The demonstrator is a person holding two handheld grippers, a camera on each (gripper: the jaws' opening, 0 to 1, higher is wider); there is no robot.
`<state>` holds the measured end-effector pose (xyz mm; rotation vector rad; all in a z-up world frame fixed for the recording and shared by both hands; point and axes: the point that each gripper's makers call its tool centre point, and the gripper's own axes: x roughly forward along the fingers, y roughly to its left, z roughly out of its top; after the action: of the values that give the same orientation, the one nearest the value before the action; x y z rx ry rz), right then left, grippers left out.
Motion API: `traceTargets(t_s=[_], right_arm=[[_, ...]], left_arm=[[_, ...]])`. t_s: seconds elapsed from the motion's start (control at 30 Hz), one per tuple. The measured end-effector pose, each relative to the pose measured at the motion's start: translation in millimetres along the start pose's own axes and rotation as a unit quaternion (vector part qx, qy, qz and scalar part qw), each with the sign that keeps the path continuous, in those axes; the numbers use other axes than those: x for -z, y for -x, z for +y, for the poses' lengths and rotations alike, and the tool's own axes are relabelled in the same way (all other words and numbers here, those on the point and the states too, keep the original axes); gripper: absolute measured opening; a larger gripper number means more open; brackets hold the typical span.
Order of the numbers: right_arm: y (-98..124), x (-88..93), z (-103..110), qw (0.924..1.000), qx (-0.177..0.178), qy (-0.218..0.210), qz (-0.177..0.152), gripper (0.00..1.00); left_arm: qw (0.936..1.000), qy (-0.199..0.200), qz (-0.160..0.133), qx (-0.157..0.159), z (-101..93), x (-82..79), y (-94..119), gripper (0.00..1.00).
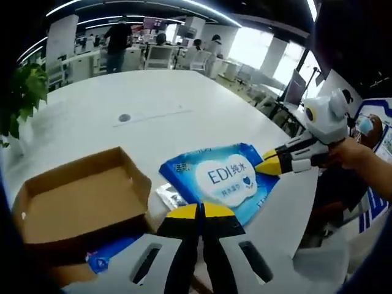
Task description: Operate the shoe box by opening the lid, removing the specified soft item, and placing it in the target area until the item is outside and the box remains undamaged.
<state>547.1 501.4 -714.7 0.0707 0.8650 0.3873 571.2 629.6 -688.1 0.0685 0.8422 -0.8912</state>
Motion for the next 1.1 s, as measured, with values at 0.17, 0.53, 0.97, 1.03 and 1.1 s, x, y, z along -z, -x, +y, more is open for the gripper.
traceTargets(t_s=[0.17,0.53,0.97,1.03,1.1], right_arm=[[-9.3,1.3,-5.6,1.0000,0.001,0.007,0.006,0.00],[-32.6,13.6,-17.7,0.9999,0.001,0.002,0.011,0.00],[-50.4,24.6,-24.4,0.9998,0.007,-0.012,0.018,0.00],[-52.3,25.7,-24.4,0.9997,0.008,-0.012,0.018,0.00],[-52.4,26.7,-24.2,0.9997,0.010,-0.011,0.018,0.00]], left_arm=[[0.9997,-0.012,0.018,-0.010,4.1,6.8,-11.5,0.00],[0.9937,-0.081,0.071,-0.031,8.0,23.3,-31.4,0.00],[0.9776,-0.169,0.115,-0.050,11.7,35.1,-46.1,0.00],[0.9743,-0.183,0.119,-0.054,12.2,36.9,-46.9,0.00],[0.9689,-0.208,0.120,-0.061,12.3,36.9,-47.4,0.00]])
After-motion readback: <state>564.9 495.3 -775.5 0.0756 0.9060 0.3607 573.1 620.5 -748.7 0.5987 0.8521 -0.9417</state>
